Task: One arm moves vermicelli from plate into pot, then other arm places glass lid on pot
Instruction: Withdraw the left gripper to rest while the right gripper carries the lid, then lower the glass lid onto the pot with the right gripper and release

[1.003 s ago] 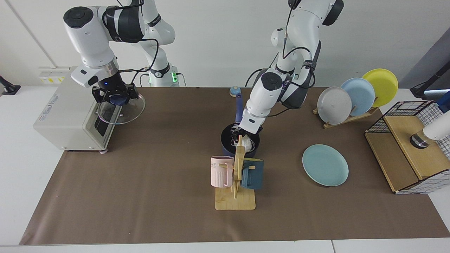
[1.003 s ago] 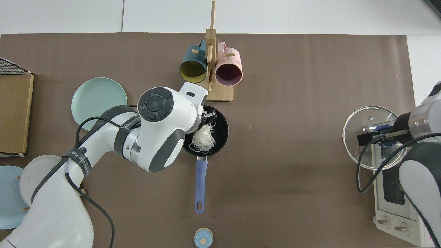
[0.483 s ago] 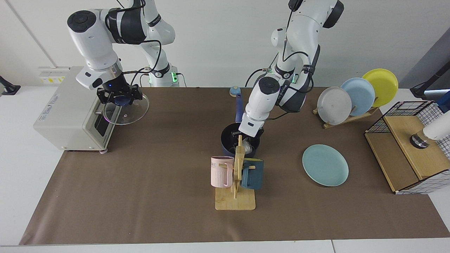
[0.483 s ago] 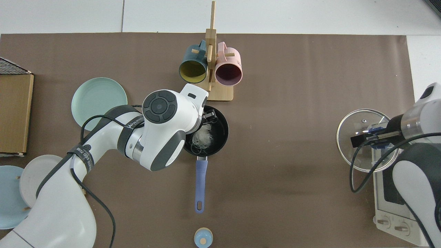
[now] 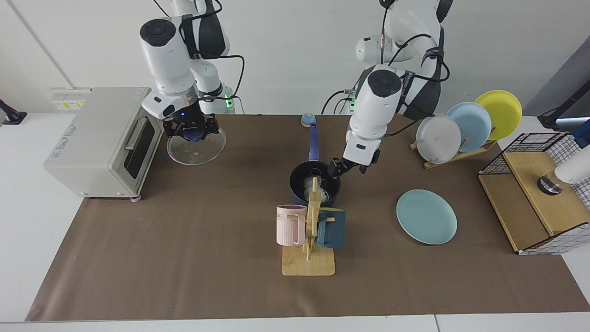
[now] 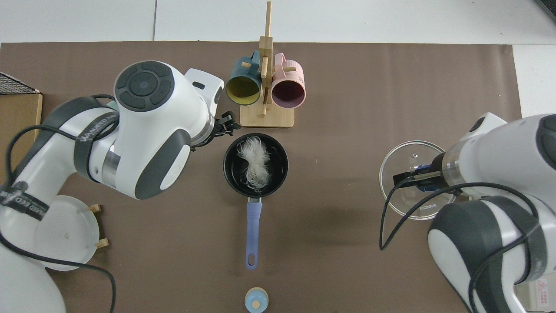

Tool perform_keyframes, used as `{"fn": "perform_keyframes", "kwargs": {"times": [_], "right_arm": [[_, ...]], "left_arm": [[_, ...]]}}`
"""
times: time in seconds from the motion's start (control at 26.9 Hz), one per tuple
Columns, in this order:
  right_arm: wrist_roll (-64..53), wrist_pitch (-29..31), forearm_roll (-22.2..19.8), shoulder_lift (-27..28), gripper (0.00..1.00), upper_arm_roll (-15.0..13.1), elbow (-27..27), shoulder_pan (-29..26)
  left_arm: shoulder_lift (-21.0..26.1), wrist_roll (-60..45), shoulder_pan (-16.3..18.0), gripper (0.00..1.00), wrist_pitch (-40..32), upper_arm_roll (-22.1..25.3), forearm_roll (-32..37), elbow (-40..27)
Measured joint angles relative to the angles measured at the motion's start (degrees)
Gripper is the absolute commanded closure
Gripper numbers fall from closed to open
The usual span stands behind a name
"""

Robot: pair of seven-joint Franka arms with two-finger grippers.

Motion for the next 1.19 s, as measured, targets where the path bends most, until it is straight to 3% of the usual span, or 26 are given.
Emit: {"fn": "perform_keyframes", "kwargs": {"times": [0.48,0.74,1.0,1.19], "right_arm": [[21.79,7.39,0.06,2.81,0.94,15.14,-0.28,0.21],[32.01,7.97,-0.05,8.46,0.95,20.79,4.72,0.72],[41.81,8.01,-4.49,17.51,0.98,23.3,10.92,3.72],[47.3,8.01,-8.31,25.76,0.99,23.53,18.87,7.16]], "left_arm": [[-11.18,24.91,0.01,0.0,-12.41,16.78,-8.02,0.5],[-13.52,33.46,0.0,0.0,-15.82,21.39,-8.43,0.05],[-13.75,38.31,0.01,0.0,-15.88,24.31,-8.52,-0.79],[-13.83,38.83,-0.12,0.0,-15.87,24.19,-8.52,-0.84]]}}
